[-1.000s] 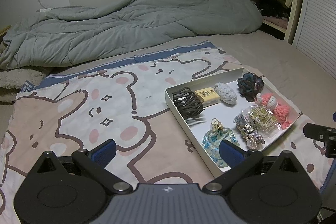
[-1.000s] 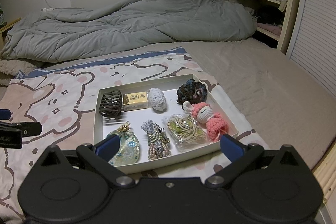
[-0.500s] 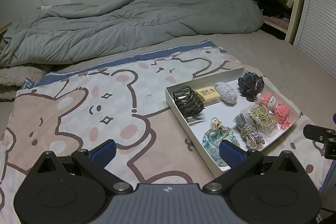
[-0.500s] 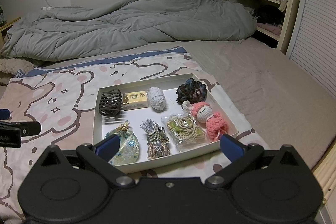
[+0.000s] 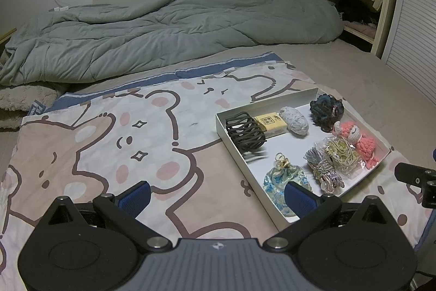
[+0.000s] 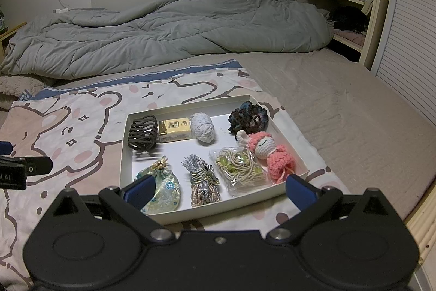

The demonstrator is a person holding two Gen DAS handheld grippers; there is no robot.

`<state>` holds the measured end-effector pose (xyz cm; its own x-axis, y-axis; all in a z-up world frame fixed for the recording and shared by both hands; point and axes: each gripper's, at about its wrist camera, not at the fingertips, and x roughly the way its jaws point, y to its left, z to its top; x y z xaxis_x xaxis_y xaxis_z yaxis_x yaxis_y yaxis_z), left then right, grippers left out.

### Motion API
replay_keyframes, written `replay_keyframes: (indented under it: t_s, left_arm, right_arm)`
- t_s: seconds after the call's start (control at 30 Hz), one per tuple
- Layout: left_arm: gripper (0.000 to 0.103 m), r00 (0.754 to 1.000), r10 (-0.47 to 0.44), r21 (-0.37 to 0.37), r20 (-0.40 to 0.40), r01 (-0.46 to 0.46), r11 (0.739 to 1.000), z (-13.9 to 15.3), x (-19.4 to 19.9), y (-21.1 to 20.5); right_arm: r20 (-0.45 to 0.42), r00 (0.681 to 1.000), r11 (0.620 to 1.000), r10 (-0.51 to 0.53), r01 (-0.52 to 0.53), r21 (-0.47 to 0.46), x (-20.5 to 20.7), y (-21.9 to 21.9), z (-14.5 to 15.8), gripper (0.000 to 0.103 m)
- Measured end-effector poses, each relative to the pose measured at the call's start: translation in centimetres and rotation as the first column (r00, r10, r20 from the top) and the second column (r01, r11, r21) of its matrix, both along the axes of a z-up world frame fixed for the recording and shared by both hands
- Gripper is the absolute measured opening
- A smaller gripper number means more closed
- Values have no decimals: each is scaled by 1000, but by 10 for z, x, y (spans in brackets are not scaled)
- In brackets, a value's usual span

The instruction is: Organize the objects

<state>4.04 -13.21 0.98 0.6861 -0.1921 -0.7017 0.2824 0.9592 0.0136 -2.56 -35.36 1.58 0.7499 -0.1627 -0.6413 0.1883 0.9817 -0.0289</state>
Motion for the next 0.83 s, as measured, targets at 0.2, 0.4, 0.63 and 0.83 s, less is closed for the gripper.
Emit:
replay_keyframes:
  t_s: [0.2,0.4,0.63,0.83]
  left_arm:
    - [103,1000,0,-2,2,0,1000,0,0,0]
    - [103,1000,-6,0,1,6,1000,-1,0,-1]
    - [103,1000,-15,-3,-2,15,1000,-1,-1,-1]
    - [103,1000,-22,-3,0,22,1000,-1,-2,-1]
  right_arm:
    - [-1,1000,1000,-1,1,0,0,0,0,103]
    - [1,1000,1000,1,-1,0,0,0,0,103]
    - [0,1000,1000,1,-1,0,0,0,-1,103]
    - [0,1000,1000,2,-2,-1,1,-1,-1,103]
